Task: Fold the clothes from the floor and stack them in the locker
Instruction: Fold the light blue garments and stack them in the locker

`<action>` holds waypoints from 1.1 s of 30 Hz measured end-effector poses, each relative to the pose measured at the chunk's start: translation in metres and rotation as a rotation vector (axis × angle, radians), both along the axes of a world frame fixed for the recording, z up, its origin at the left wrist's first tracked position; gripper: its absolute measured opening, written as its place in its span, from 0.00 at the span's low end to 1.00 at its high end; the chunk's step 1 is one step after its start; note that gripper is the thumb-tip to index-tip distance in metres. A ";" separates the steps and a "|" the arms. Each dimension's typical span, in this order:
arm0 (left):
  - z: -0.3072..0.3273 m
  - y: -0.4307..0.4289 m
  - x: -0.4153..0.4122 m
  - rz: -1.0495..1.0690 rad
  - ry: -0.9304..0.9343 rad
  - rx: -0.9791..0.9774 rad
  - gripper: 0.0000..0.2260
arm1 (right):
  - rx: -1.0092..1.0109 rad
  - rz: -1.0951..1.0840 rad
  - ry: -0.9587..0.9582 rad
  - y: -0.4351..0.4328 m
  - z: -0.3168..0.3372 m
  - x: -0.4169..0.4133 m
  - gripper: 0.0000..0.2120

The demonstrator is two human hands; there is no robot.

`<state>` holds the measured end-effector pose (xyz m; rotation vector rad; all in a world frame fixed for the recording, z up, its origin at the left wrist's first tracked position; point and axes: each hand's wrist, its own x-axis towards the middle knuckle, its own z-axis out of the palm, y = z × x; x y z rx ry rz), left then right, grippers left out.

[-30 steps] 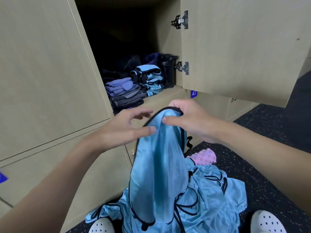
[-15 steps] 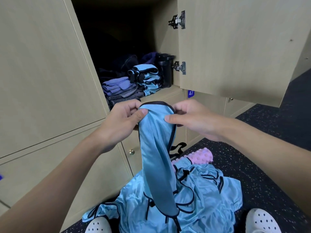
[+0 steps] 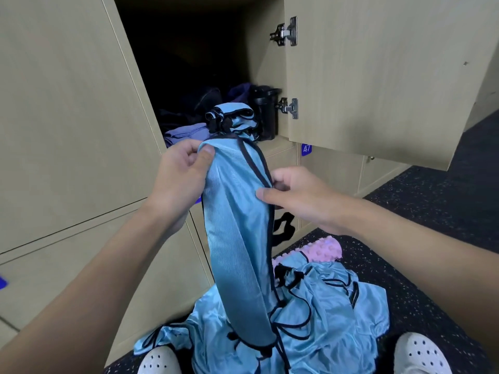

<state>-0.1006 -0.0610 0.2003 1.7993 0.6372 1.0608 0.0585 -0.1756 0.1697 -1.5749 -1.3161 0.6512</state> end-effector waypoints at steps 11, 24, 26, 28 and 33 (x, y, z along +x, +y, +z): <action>-0.006 -0.006 -0.001 -0.120 0.193 0.104 0.06 | 0.024 0.031 -0.065 0.001 0.003 -0.007 0.05; 0.004 0.023 -0.021 0.217 0.225 0.310 0.03 | 0.035 -0.006 -0.065 0.002 0.003 0.000 0.05; -0.001 0.012 -0.017 -0.020 0.322 0.298 0.15 | 0.054 0.007 -0.079 0.002 0.003 -0.005 0.04; -0.004 0.002 -0.014 -0.288 0.396 0.226 0.31 | 0.063 0.032 -0.097 0.003 0.003 -0.010 0.03; -0.015 -0.007 -0.005 -0.431 0.539 0.130 0.15 | 0.060 0.049 -0.114 0.003 0.005 -0.012 0.02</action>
